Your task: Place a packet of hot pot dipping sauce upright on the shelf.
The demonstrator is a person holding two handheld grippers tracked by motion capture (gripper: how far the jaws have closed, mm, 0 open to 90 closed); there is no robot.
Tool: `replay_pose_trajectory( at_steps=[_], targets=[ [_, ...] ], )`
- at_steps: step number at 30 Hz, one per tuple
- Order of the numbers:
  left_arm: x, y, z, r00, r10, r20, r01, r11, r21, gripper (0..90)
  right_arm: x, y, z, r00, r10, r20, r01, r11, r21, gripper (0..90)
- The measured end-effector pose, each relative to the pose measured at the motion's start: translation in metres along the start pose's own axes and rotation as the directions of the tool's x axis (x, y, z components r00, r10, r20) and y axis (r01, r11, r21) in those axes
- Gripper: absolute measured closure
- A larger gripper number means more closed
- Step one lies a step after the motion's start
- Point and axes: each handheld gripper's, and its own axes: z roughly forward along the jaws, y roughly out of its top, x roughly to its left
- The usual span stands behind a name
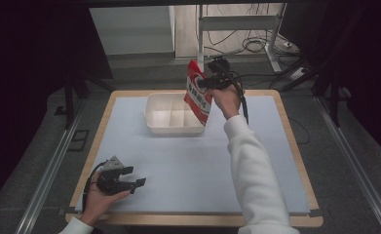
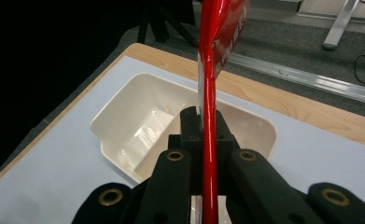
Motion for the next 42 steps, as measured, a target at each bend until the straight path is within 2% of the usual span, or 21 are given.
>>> replay_pose_trajectory(
  at_steps=[11,19,26,29,32,33,39,42],
  targets=[
    [0.0,0.0,0.0,1.0,0.002,-0.002,-0.002,1.0,-0.001,25.8,-0.003,-0.001,0.007,0.9993,0.025,0.029,-0.024,0.999,-0.029,87.9],
    [0.0,0.0,0.0,1.0,0.002,-0.002,-0.002,1.0,-0.002,25.8,-0.006,-0.007,0.018,0.9984,0.038,0.041,-0.036,0.998,-0.044,87.9],
    [0.0,0.0,0.0,1.0,0.004,-0.003,-0.004,1.0,-0.001,25.8,-0.006,-0.009,0.022,0.9975,0.043,0.056,-0.041,0.998,-0.043,87.9],
    [0.0,0.0,0.0,1.0,0.003,-0.001,-0.003,1.0,-0.001,25.8,-0.004,-0.009,0.021,0.9963,0.033,0.079,-0.029,0.999,-0.045,87.9],
    [0.0,0.0,0.0,1.0,0.005,-0.001,-0.005,1.0,-0.001,25.8,0.0,-0.009,0.021,0.9954,0.02,0.094,-0.017,0.999,-0.034,87.9],
    [0.0,0.0,0.0,1.0,0.005,0.0,-0.005,1.0,-0.001,25.8,0.004,-0.009,0.024,0.9941,-0.002,0.108,0.004,1.0,-0.022,87.9],
    [-0.001,0.0,0.0,1.0,0.006,0.0,-0.006,1.0,0.0,25.7,0.011,-0.01,0.033,0.9938,-0.022,0.109,0.02,1.0,0.02,87.9],
    [0.0,0.0,-0.001,1.0,0.006,0.0,-0.006,1.0,0.0,25.8,0.01,-0.012,0.036,0.9944,-0.016,0.105,0.012,0.999,0.036,87.8]
  ],
)
